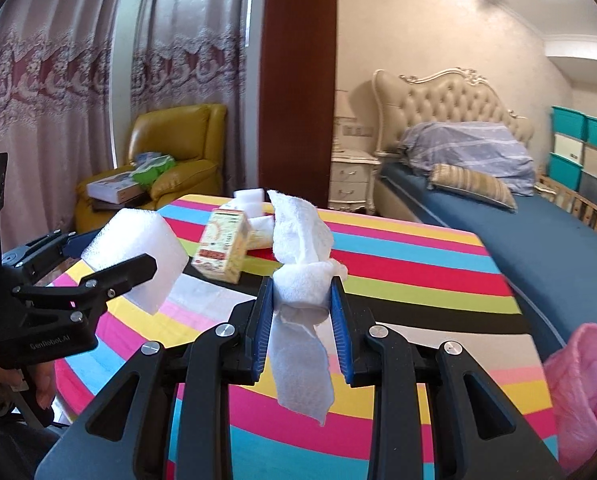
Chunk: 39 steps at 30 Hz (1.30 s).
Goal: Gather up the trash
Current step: 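Lift the tissue and foam block off the table with both tools, then carry tissue and foam block to the wastebasket and open both tools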
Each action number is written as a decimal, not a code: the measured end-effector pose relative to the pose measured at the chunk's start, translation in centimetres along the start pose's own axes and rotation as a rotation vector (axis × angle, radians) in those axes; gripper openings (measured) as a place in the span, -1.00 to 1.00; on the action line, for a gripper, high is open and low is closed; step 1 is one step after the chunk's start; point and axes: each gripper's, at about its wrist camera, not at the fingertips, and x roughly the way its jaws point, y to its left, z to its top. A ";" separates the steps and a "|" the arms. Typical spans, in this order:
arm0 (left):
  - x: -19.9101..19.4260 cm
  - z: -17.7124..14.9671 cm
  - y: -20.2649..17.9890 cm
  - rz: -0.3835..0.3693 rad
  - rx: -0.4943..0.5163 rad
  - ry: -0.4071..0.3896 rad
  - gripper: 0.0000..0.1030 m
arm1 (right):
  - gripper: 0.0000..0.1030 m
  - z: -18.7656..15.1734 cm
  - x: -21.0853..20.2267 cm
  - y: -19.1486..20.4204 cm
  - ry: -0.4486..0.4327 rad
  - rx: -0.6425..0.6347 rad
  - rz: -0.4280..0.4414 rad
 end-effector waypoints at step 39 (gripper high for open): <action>14.6 4.6 -32.3 -0.567 0.254 0.063 0.37 | -0.44 -12.1 -11.5 -30.0 0.004 0.406 -0.539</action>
